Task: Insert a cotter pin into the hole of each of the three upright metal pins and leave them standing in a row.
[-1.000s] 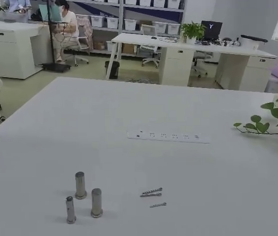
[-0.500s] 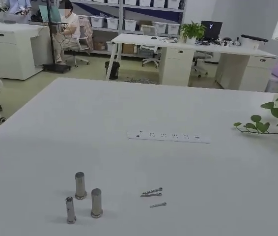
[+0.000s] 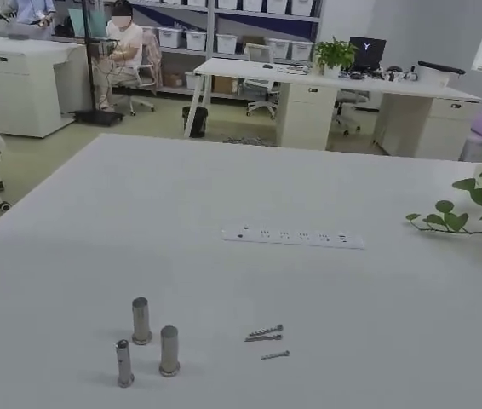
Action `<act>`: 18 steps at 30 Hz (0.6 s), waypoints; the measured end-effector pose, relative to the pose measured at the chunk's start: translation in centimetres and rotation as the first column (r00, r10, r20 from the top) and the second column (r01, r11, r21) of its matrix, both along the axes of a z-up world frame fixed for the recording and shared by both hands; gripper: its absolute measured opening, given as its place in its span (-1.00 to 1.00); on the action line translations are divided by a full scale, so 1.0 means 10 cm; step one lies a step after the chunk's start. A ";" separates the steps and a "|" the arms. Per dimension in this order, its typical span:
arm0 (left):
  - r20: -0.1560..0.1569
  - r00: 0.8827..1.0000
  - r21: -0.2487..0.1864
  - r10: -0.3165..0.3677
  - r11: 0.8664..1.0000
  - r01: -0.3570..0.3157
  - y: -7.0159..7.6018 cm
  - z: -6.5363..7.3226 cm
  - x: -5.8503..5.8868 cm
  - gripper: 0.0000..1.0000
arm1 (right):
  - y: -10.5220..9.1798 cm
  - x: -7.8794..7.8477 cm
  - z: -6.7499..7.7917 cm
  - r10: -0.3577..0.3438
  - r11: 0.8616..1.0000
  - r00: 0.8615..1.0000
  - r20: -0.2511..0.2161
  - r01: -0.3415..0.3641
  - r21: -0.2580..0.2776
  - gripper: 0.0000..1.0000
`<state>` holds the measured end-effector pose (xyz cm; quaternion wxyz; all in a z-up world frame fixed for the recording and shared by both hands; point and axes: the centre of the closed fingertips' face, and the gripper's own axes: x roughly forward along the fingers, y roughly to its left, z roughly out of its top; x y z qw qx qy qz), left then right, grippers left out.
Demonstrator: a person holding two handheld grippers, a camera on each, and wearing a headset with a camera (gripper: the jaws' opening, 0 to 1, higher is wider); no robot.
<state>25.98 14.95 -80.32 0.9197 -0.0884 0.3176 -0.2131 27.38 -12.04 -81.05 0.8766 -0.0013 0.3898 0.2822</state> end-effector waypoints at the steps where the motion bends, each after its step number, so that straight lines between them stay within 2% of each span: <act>1: 0.007 1.000 0.005 -0.004 1.000 0.004 0.00 0.01 0.00 0.99 | 0.00 0.00 0.01 0.003 1.000 1.000 0.003 -0.003 -0.005 0.98; 6: 0.017 1.000 0.002 -0.014 1.000 0.014 0.00 0.03 0.00 0.99 | 0.00 0.02 0.03 0.000 1.000 1.000 0.011 0.000 -0.015 0.97; 15: 0.015 1.000 0.010 -0.007 1.000 0.006 0.07 0.04 0.02 0.99 | 0.04 0.02 0.04 0.013 1.000 1.000 0.007 -0.013 -0.024 0.97; 16: 0.023 1.000 0.017 -0.001 1.000 0.001 0.09 0.04 0.03 0.98 | 0.04 0.02 0.05 0.013 1.000 1.000 0.007 -0.012 -0.023 0.97; 17: 0.059 0.998 0.038 -0.008 0.999 0.006 0.12 0.07 0.06 0.94 | 0.04 0.03 0.05 0.013 1.000 1.000 0.008 -0.013 -0.024 0.97; 18: 0.065 0.998 0.044 -0.012 0.999 0.010 0.12 0.07 0.06 0.91 | 0.04 0.03 0.05 0.013 1.000 1.000 0.008 -0.012 -0.025 0.97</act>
